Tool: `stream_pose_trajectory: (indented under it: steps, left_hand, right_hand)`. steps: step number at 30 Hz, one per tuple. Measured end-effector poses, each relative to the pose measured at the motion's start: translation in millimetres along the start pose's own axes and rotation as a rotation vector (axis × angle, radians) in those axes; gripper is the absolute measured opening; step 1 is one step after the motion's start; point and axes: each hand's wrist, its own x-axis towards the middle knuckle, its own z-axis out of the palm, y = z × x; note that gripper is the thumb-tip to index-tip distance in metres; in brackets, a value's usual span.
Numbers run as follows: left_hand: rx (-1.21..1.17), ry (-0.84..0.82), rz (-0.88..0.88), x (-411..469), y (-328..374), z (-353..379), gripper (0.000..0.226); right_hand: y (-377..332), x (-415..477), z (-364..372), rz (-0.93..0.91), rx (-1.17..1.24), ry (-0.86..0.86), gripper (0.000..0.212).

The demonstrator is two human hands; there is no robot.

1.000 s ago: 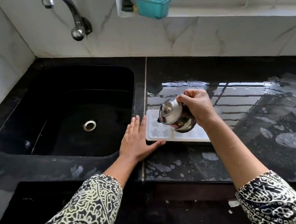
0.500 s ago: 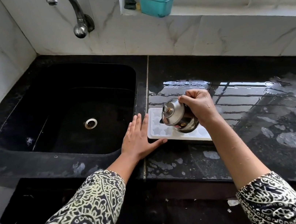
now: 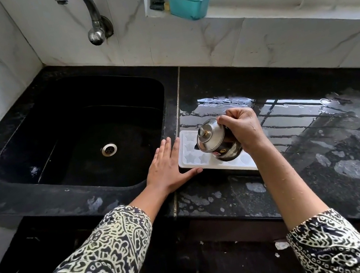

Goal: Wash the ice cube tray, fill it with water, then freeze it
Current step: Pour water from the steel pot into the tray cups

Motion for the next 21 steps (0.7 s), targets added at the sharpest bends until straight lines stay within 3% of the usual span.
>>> stream_pose_trajectory:
  steps: [18, 21]
  left_hand:
    - [0.002, 0.015, 0.004, -0.8, 0.9, -1.3, 0.117]
    - [-0.001, 0.011, 0.004, -1.0, 0.6, -0.8, 0.117]
  right_hand:
    - [-3.7, 1.1, -0.1, 0.02, 0.041, -0.013, 0.045]
    - [-1.6, 1.2, -2.1, 0.07, 0.13, -0.009, 0.039]
